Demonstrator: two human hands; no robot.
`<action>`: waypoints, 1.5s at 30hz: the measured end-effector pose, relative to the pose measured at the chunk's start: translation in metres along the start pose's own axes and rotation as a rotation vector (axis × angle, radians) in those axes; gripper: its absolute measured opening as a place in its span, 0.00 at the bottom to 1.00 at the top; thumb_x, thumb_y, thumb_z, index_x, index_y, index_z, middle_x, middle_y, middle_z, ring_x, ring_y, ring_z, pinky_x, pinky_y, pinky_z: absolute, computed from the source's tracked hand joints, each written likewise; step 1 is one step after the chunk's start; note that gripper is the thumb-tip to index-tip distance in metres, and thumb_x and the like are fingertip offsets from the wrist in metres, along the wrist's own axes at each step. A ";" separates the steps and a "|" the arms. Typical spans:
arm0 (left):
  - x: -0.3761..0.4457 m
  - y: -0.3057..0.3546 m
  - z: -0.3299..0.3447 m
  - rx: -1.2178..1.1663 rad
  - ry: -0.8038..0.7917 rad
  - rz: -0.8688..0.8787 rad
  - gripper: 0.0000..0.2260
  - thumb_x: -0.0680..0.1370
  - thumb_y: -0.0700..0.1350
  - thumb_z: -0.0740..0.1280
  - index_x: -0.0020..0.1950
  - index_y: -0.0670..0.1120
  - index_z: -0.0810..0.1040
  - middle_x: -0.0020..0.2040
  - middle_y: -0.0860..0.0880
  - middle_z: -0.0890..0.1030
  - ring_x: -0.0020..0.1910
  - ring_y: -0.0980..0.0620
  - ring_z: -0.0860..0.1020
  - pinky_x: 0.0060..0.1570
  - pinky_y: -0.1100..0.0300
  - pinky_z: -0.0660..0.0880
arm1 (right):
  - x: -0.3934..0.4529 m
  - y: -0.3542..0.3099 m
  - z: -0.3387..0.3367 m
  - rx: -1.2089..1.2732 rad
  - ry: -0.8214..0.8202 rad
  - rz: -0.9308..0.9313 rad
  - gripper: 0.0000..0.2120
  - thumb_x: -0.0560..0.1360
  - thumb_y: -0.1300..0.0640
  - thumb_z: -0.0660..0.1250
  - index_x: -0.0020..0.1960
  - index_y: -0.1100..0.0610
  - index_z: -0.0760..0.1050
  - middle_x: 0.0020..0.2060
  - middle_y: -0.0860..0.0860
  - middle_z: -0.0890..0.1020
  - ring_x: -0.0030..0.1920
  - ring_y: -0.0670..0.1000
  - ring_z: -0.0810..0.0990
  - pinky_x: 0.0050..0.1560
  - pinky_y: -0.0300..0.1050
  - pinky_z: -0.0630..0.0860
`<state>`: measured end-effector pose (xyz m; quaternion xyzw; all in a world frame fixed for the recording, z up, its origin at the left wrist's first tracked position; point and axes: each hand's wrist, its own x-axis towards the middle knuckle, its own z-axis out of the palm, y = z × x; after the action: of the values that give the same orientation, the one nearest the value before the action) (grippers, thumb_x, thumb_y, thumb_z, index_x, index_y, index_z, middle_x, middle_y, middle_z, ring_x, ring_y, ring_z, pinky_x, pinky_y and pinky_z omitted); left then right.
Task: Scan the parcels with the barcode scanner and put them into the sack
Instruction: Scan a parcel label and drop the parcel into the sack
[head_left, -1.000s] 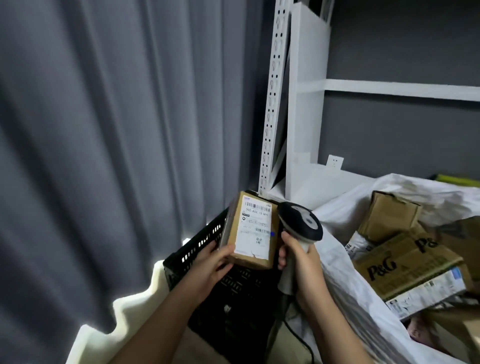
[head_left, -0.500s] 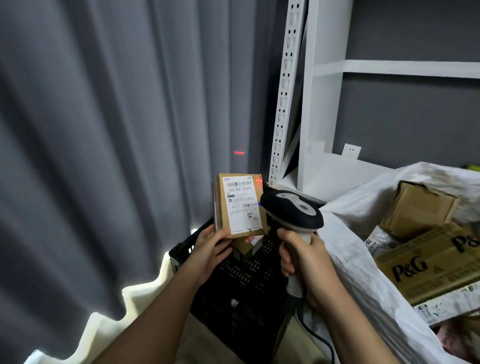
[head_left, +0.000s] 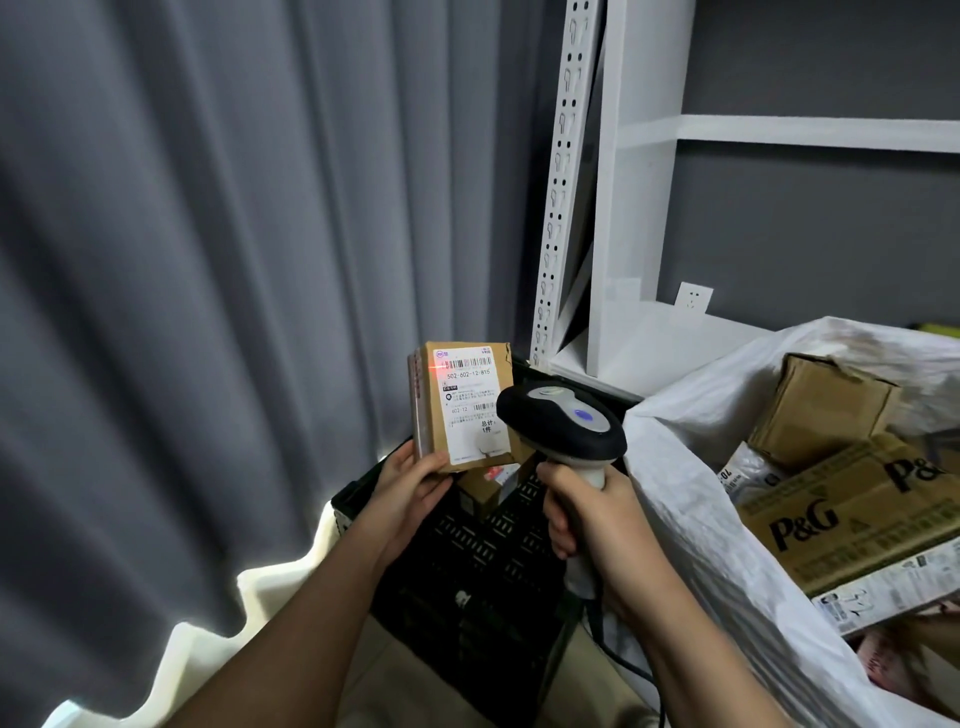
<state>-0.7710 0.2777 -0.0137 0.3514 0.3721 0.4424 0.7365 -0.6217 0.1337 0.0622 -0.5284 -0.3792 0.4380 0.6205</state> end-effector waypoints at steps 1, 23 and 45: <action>0.000 0.000 0.000 -0.001 0.003 0.004 0.22 0.75 0.35 0.67 0.69 0.42 0.67 0.60 0.41 0.80 0.58 0.45 0.80 0.62 0.54 0.74 | 0.000 0.000 0.000 0.006 0.003 0.005 0.12 0.75 0.58 0.68 0.37 0.58 0.67 0.22 0.52 0.68 0.21 0.49 0.62 0.26 0.42 0.61; -0.085 0.029 0.161 0.443 -0.068 0.231 0.30 0.78 0.51 0.67 0.75 0.49 0.57 0.68 0.46 0.70 0.60 0.49 0.75 0.51 0.55 0.77 | -0.061 -0.098 -0.086 0.127 0.326 -0.056 0.03 0.78 0.61 0.65 0.49 0.59 0.70 0.25 0.51 0.71 0.22 0.48 0.66 0.24 0.39 0.65; -0.134 -0.038 0.449 1.426 -0.154 0.282 0.39 0.73 0.73 0.54 0.77 0.50 0.55 0.70 0.40 0.63 0.67 0.39 0.68 0.58 0.51 0.69 | -0.133 -0.159 -0.299 0.061 0.777 -0.096 0.06 0.77 0.58 0.65 0.51 0.58 0.69 0.29 0.52 0.71 0.24 0.48 0.68 0.25 0.38 0.65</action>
<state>-0.4147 0.0571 0.2001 0.8202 0.4682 0.1573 0.2886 -0.3636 -0.0981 0.1728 -0.6177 -0.1271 0.1868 0.7533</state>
